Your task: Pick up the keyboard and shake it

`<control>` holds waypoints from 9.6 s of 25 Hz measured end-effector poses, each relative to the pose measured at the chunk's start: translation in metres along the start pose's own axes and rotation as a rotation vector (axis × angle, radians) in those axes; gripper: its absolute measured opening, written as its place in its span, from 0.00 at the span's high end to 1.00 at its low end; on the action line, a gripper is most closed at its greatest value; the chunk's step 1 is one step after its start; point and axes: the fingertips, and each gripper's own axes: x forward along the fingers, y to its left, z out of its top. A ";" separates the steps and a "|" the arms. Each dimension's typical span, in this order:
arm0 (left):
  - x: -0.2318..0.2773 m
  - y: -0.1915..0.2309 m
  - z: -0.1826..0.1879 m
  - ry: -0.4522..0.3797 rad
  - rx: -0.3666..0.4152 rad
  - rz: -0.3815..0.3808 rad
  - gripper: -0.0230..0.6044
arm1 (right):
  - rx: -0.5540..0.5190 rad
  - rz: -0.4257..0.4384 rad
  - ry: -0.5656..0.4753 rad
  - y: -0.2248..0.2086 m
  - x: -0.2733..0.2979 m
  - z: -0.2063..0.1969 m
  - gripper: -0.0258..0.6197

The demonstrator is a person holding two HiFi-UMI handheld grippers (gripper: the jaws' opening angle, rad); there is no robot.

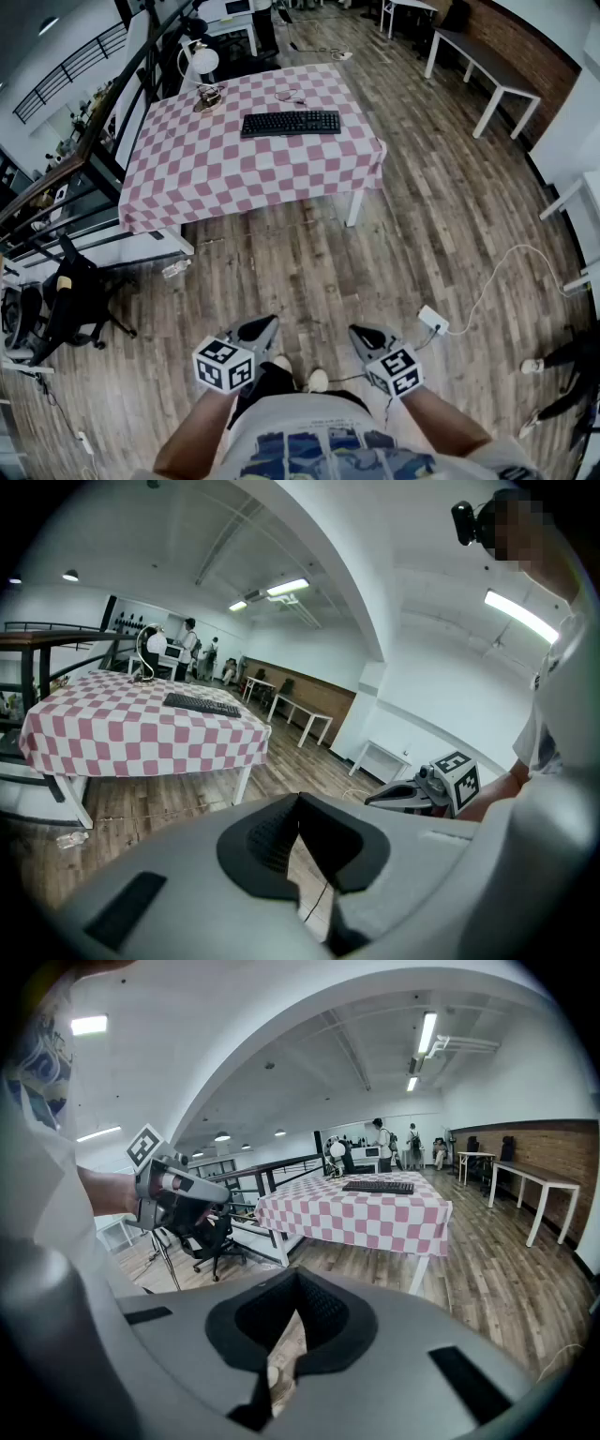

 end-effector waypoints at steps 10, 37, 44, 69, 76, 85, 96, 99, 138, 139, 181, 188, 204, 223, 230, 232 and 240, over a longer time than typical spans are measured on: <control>0.011 0.047 0.028 -0.036 -0.011 -0.005 0.96 | 0.011 -0.050 0.046 -0.025 0.035 0.028 0.96; 0.108 0.287 0.192 -0.068 0.021 -0.032 0.79 | -0.001 -0.098 0.002 -0.163 0.249 0.209 0.75; 0.168 0.344 0.229 -0.054 -0.025 0.052 0.69 | 0.044 -0.057 0.010 -0.256 0.302 0.234 0.70; 0.377 0.536 0.352 0.143 -0.112 0.333 0.60 | 0.166 0.015 0.196 -0.593 0.486 0.276 0.60; 0.424 0.623 0.365 0.206 -0.136 0.302 0.57 | 0.241 -0.030 0.222 -0.628 0.541 0.293 0.58; 0.479 0.711 0.357 0.352 -0.170 0.235 0.52 | 0.326 -0.076 0.300 -0.662 0.596 0.286 0.52; 0.510 0.734 0.337 0.419 -0.249 0.166 0.51 | 0.377 -0.064 0.381 -0.667 0.614 0.277 0.46; 0.515 0.731 0.333 0.429 -0.260 0.142 0.48 | 0.403 -0.044 0.383 -0.665 0.615 0.275 0.48; 0.394 0.645 0.394 -0.018 -0.188 0.408 0.52 | -0.169 -0.030 0.051 -0.631 0.539 0.402 0.57; 0.390 0.642 0.396 -0.032 -0.179 0.416 0.52 | -0.192 -0.033 0.042 -0.629 0.537 0.407 0.57; 0.262 0.598 0.542 -0.414 0.078 0.551 0.52 | -0.821 -0.297 -0.492 -0.553 0.450 0.608 0.58; 0.243 0.589 0.572 -0.466 0.138 0.567 0.52 | -0.877 -0.335 -0.578 -0.545 0.435 0.635 0.58; 0.189 0.557 0.620 -0.591 0.280 0.623 0.52 | -0.901 -0.385 -0.722 -0.519 0.402 0.675 0.58; 0.150 0.539 0.651 -0.679 0.358 0.652 0.52 | -0.920 -0.412 -0.818 -0.498 0.382 0.707 0.58; 0.149 0.533 0.654 -0.687 0.375 0.655 0.52 | -0.910 -0.423 -0.822 -0.500 0.379 0.707 0.58; 0.149 0.530 0.655 -0.687 0.380 0.654 0.52 | -0.911 -0.424 -0.823 -0.500 0.376 0.706 0.58; 0.147 0.521 0.657 -0.697 0.397 0.660 0.52 | -0.909 -0.434 -0.831 -0.502 0.369 0.705 0.58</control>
